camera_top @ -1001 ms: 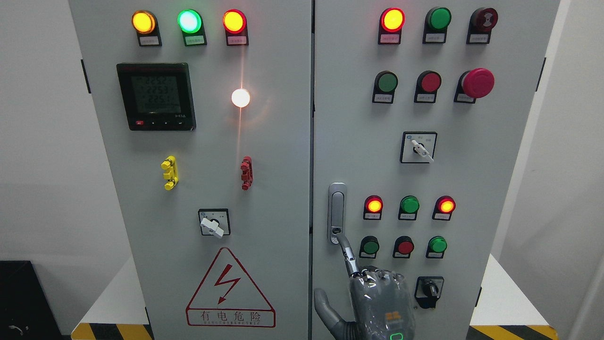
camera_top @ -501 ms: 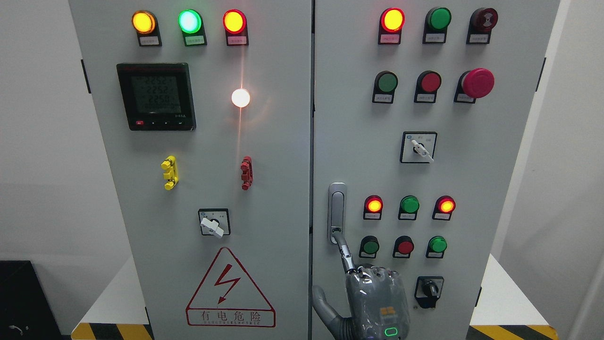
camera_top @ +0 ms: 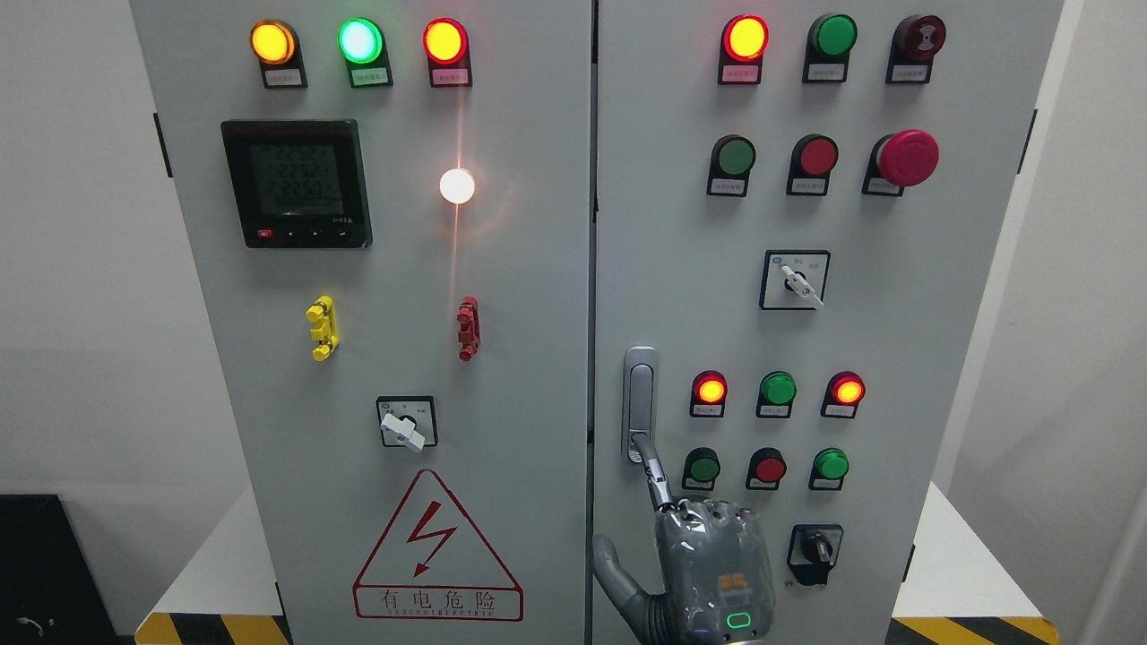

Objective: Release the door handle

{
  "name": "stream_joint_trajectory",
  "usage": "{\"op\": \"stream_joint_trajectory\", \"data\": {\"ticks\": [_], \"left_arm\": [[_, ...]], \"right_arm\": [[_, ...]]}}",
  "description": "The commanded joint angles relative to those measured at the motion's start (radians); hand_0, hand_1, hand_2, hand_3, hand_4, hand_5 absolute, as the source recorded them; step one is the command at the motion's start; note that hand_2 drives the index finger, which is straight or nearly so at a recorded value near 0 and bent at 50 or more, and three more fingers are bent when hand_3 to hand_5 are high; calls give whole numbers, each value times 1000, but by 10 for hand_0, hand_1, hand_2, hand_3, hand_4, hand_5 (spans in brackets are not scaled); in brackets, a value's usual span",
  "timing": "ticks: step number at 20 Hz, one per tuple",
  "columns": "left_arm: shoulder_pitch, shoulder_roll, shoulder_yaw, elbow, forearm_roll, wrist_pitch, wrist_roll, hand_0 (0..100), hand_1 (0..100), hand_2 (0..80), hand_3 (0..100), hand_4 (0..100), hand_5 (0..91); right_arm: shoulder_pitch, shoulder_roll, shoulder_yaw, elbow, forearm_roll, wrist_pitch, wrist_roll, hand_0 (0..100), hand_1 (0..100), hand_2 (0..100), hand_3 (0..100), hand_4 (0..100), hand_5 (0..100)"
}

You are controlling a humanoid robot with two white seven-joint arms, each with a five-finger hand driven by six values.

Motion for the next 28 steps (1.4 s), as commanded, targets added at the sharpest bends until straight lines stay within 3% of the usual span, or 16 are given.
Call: {"op": "stream_joint_trajectory", "data": {"ticks": [1,28], "left_arm": [[9,0,0,0,0,-1,0,120,556,0,0,0,0],[9,0,0,0,0,1,0,120,556,0,0,0,0]], "right_arm": [[-8,6,-1,32,0,1,-1,363,327,0,1000,1000,1000],[-26,6,-12,57,0,2,1,363,325,0,1000,1000,1000]]}}
